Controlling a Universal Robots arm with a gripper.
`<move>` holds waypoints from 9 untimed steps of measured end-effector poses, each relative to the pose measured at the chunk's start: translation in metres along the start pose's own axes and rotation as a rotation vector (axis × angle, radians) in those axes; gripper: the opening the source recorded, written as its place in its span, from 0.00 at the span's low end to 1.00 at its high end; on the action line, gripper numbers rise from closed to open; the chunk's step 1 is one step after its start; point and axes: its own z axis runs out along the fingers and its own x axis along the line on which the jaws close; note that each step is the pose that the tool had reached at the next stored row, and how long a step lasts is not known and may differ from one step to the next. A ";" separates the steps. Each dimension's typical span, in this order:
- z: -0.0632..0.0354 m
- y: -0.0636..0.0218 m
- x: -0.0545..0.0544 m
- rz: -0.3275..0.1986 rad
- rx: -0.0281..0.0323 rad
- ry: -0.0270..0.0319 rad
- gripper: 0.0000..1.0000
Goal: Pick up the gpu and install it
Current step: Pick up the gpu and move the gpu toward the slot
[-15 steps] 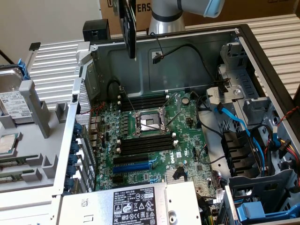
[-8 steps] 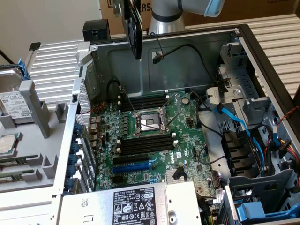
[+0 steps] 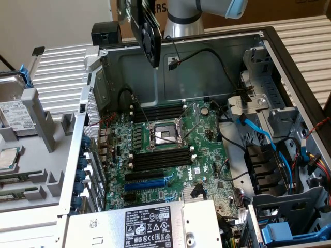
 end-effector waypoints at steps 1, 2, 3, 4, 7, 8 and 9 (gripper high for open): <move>0.0001 0.0000 0.000 -0.017 0.0016 0.0017 0.26; 0.0001 0.0000 0.000 -0.035 0.0032 0.0035 0.26; 0.0002 0.0000 0.000 -0.053 0.0049 0.0054 0.26; 0.0002 0.0000 0.000 -0.071 0.0065 0.0071 0.26; 0.0005 0.0000 0.000 -0.126 0.0115 0.0127 0.26; 0.0006 0.0000 0.000 -0.144 0.0131 0.0145 0.26; 0.0006 0.0000 0.000 -0.162 0.0148 0.0163 0.26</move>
